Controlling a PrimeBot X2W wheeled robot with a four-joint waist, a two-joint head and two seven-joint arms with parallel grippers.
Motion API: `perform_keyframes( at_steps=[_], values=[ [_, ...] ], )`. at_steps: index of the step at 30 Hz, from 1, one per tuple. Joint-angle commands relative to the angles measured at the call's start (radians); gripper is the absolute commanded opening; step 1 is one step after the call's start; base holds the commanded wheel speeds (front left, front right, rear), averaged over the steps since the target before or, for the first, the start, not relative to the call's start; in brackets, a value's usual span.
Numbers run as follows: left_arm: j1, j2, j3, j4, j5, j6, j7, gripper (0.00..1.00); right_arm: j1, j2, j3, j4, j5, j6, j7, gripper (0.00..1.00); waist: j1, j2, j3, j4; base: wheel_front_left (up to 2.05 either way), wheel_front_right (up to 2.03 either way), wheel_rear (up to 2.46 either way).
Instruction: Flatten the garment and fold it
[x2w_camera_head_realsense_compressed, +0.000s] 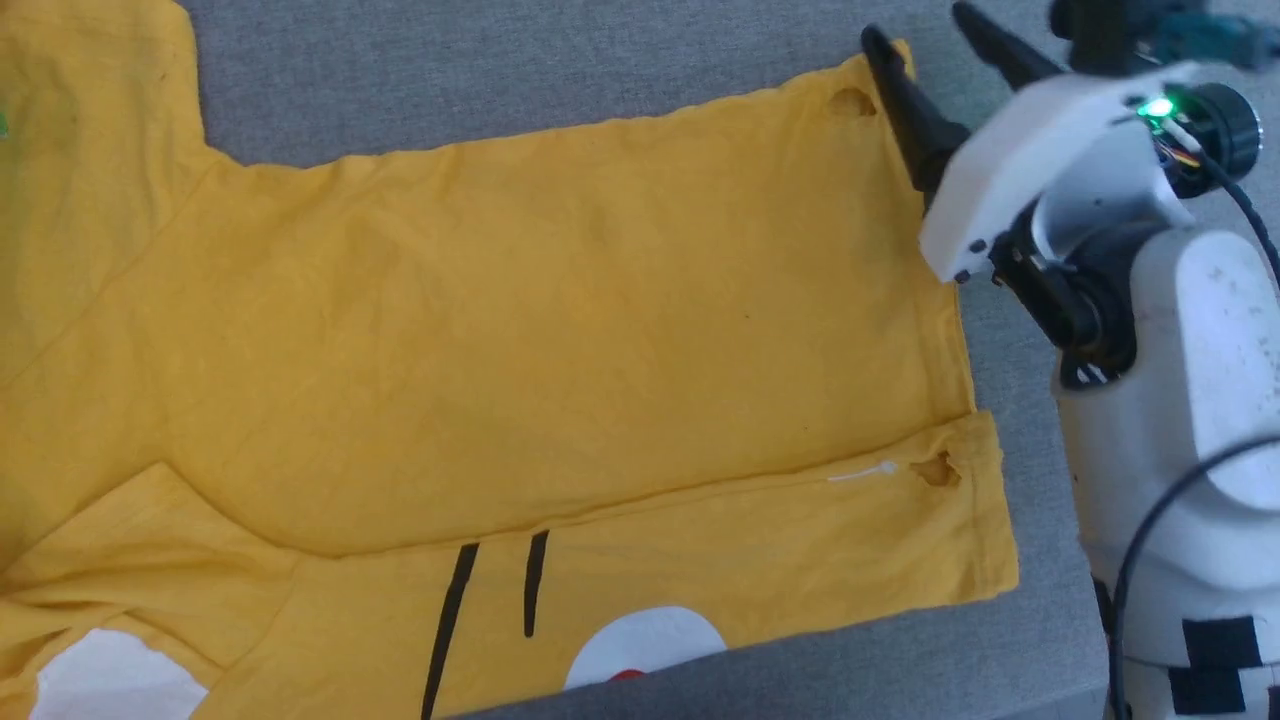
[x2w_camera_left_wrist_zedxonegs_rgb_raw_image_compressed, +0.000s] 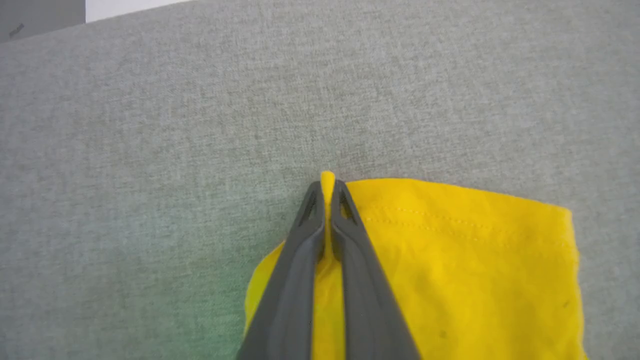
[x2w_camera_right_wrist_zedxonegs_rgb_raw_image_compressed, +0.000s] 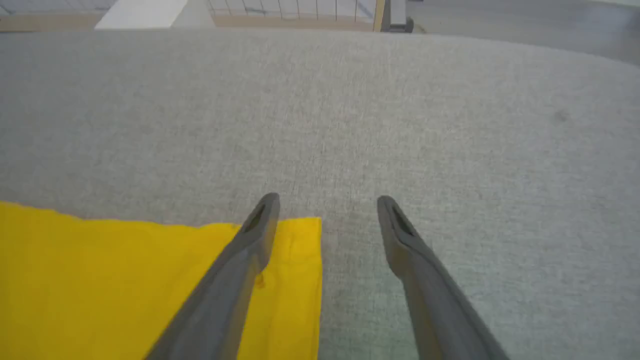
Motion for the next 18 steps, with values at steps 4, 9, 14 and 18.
perform_keyframes(
  at_steps=[4, 9, 14, 18],
  values=[
    [0.035, -0.020, -0.024, 0.023, -0.008, -0.015, -0.009, 0.00, -0.059, 0.000, 0.010, 0.049, -0.072, -0.001, 0.333, 0.47, -0.0001, -0.0001, 0.007, 0.021, 0.00, 0.00, 0.00],
    [0.036, -0.025, -0.024, 0.030, -0.009, -0.024, -0.032, 0.00, -0.040, 0.000, 0.048, -0.003, -0.103, -0.001, 0.477, 0.00, -0.0001, -0.0001, 0.005, 0.026, 0.00, 0.00, 0.00],
    [0.040, -0.036, -0.020, 0.035, 0.015, -0.059, -0.158, 0.00, -0.006, 0.000, 0.043, -0.078, -0.099, -0.001, 0.406, 0.00, -0.0001, -0.0001, -0.027, 0.032, 0.00, 0.00, 0.00],
    [0.067, -0.043, -0.008, 0.035, 0.055, -0.097, -0.345, 0.00, 0.036, 0.000, 0.032, -0.094, -0.086, -0.001, 0.261, 0.00, -0.0001, -0.0001, -0.082, 0.043, 0.00, 0.00, 0.00]
  ],
)
